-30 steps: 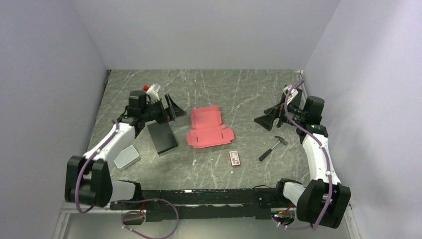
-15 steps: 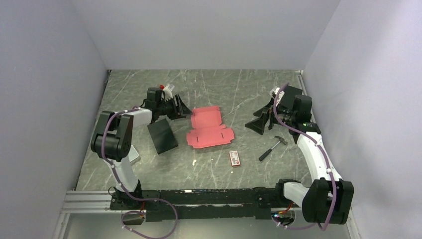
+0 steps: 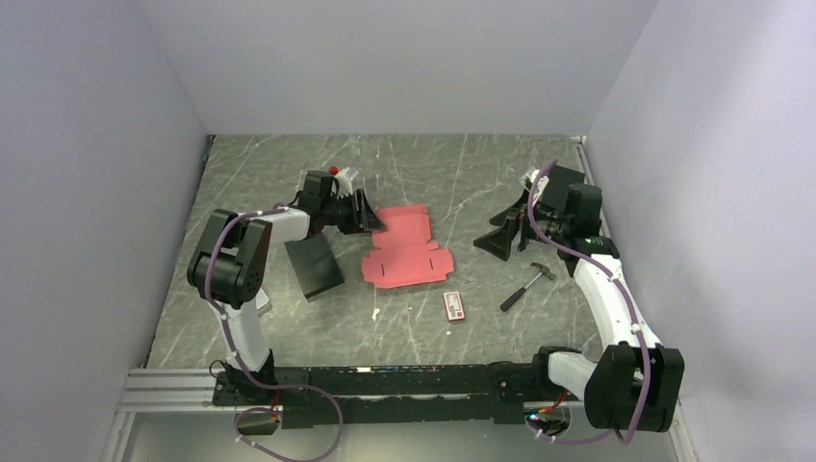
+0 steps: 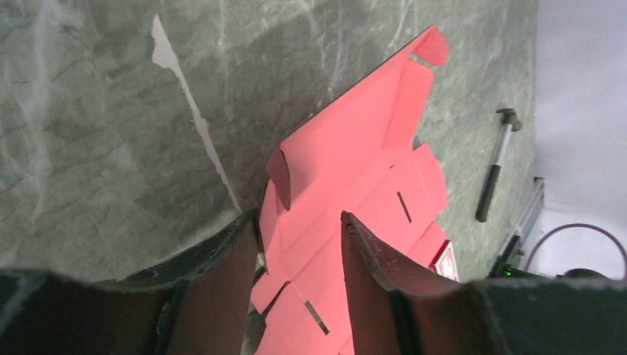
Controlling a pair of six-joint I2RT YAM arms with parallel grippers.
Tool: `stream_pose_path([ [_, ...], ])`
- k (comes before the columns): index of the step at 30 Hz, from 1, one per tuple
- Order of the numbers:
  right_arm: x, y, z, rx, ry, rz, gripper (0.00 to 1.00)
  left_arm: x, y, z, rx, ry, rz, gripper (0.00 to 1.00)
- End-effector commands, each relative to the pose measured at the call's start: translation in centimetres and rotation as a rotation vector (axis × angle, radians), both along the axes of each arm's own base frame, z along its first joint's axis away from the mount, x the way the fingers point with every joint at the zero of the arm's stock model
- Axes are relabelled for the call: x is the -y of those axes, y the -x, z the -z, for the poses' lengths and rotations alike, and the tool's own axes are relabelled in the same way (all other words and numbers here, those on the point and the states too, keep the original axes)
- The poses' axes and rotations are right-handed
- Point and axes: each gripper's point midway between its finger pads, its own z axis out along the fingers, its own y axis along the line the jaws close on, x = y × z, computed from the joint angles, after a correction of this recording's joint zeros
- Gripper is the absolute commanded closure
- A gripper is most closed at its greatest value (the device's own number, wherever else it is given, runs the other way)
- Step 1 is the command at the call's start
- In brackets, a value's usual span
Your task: Fold the paper box
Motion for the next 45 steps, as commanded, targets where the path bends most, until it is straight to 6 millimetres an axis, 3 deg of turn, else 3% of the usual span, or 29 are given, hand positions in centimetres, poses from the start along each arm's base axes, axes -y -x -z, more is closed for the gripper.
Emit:
stream_pose_path([
  [1, -0.3, 0.1, -1.0, 0.065, 0.003, -0.033, 0.01, -0.3, -0.6, 0.4, 0.034, -0.091, -0.012, 0.52],
  [6, -0.4, 0.1, -0.8, 0.059, -0.003, -0.032, 0.01, -0.4, -0.7, 0.1, 0.077, -0.105, -0.037, 0.70],
  [11, -0.5, 0.1, -0.3, 0.043, -0.017, -0.033, 0.01, -0.4, -0.8, -0.3, 0.125, -0.103, -0.062, 1.00],
  [15, -0.7, 0.1, 0.0, 0.023, -0.034, -0.034, 0.01, -0.8, -0.5, -3.0, 0.264, -0.083, -0.123, 1.00],
  [16, -0.7, 0.1, 0.1, 0.018, -0.040, -0.034, 0.01, -0.8, -0.5, -4.5, 0.328, -0.062, -0.146, 1.00],
  [19, -1.3, 0.0, 0.4, -0.007, -0.067, -0.033, 0.01, -1.7, 0.6, -8.3, 0.481, -0.019, -0.252, 1.00],
  [25, -3.8, -0.4, 2.4, -0.135, -0.129, -0.001, 0.01, -2.9, 3.1, -12.5, 0.603, 0.043, -0.506, 1.00],
  [32, -5.5, -1.6, 4.0, -0.277, -0.200, 0.086, 0.01, -1.7, 5.2, -15.8, 0.648, 0.137, -0.614, 1.00],
  [38, -5.6, -2.0, 3.7, -0.325, -0.286, 0.165, 0.01, -0.6, 6.1, -18.1, 0.690, 0.163, -0.649, 1.00],
  [45, -5.7, -2.4, 3.3, -0.356, -0.343, 0.197, 0.04, 1.5, 7.1, -19.3, 0.721, 0.184, -0.651, 1.00],
])
